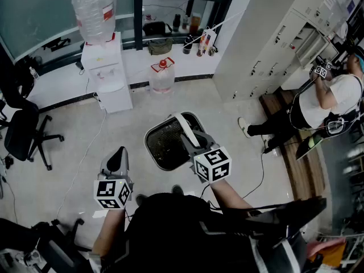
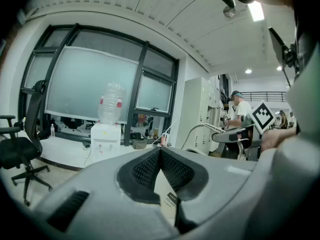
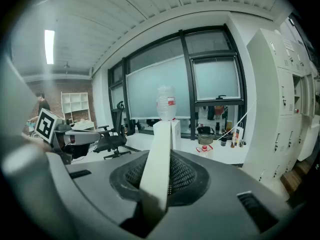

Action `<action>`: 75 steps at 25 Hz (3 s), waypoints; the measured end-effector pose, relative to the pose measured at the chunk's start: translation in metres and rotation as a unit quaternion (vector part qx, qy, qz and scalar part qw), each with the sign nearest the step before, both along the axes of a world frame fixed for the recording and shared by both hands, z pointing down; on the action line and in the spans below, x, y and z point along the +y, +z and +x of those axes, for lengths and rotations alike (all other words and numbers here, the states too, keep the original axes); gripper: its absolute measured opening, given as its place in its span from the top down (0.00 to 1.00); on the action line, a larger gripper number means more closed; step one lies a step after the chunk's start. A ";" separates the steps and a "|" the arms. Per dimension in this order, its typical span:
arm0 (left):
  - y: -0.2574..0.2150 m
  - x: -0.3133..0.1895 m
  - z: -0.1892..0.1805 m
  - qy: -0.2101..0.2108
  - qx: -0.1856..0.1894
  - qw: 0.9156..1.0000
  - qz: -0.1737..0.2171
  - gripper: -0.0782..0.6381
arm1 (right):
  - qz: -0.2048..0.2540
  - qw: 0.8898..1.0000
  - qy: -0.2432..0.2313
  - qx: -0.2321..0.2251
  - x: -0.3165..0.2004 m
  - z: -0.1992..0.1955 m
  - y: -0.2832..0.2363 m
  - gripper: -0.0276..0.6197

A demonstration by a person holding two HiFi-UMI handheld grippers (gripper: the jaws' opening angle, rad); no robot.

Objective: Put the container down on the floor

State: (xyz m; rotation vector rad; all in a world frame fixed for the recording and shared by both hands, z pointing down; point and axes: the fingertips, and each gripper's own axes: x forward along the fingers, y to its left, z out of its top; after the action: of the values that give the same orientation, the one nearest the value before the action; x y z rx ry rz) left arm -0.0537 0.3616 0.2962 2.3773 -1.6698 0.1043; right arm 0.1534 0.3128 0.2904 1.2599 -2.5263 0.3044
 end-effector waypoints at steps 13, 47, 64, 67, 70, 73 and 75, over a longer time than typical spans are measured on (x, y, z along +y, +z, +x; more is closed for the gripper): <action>-0.003 0.000 -0.014 -0.003 -0.002 1.000 0.002 0.88 | -0.001 1.000 0.006 -0.006 0.003 -0.012 -0.004 0.87; 0.004 -0.033 -0.102 0.005 0.000 1.000 0.021 0.88 | -0.002 1.000 0.019 -0.008 -0.041 -0.087 -0.005 0.87; 0.008 -0.147 -0.051 -0.024 -0.019 0.999 -0.014 0.88 | -0.014 0.999 -0.020 -0.030 -0.164 -0.049 0.006 0.87; 0.008 -0.165 -0.035 -0.025 -0.033 0.999 -0.019 0.88 | -0.020 0.999 -0.021 -0.030 -0.184 -0.034 0.012 0.87; 0.002 -0.182 -0.015 -0.016 -0.061 0.998 -0.013 0.88 | -0.022 0.999 -0.023 -0.036 -0.204 -0.021 0.014 0.87; 0.004 -0.197 -0.003 -0.021 -0.052 0.998 -0.021 0.88 | -0.023 0.999 -0.032 -0.036 -0.219 -0.011 0.017 0.87; 0.008 -0.206 0.003 -0.032 -0.045 0.998 -0.031 0.88 | -0.025 0.998 -0.044 -0.035 -0.227 -0.006 0.020 0.87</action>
State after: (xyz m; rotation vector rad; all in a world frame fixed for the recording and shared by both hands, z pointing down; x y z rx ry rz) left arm -0.0504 0.1559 0.3041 2.3033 -1.7552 0.2515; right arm 0.1471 0.0856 0.3103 1.1362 -2.6070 0.3954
